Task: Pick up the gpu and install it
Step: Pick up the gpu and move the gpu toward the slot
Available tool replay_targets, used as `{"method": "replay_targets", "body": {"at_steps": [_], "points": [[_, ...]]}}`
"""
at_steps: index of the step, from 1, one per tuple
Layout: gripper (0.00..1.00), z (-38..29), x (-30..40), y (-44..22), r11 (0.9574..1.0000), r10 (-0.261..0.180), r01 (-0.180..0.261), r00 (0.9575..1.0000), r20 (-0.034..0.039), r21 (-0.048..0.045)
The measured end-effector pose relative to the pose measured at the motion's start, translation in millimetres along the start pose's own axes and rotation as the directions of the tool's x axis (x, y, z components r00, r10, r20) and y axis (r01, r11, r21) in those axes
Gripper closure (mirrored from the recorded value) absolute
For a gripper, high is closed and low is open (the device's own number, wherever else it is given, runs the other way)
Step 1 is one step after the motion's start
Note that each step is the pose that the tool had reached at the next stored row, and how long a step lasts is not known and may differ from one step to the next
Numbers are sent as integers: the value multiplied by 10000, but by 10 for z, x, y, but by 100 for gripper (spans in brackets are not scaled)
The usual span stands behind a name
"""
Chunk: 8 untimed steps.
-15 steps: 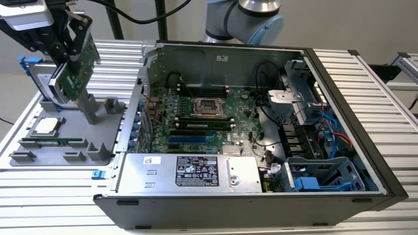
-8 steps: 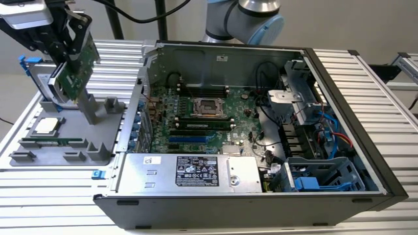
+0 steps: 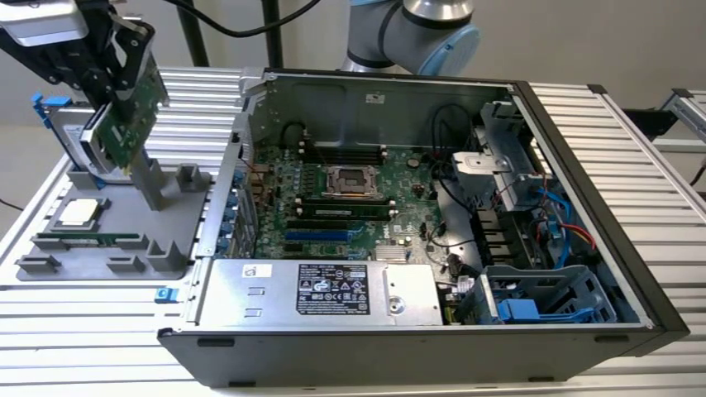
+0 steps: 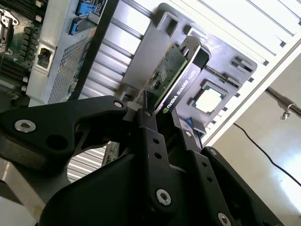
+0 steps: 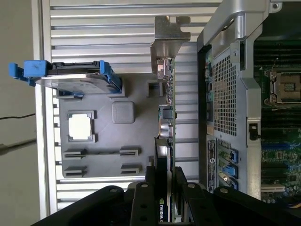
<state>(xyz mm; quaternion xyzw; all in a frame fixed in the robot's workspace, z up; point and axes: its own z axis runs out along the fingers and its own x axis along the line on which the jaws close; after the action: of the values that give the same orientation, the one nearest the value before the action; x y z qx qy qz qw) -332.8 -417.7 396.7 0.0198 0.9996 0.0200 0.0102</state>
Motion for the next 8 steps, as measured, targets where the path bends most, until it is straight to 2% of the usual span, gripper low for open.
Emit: {"method": "replay_targets", "body": {"at_steps": [8], "points": [[100,-15,0,0,10000,0,0,10000,-1,2]]}}
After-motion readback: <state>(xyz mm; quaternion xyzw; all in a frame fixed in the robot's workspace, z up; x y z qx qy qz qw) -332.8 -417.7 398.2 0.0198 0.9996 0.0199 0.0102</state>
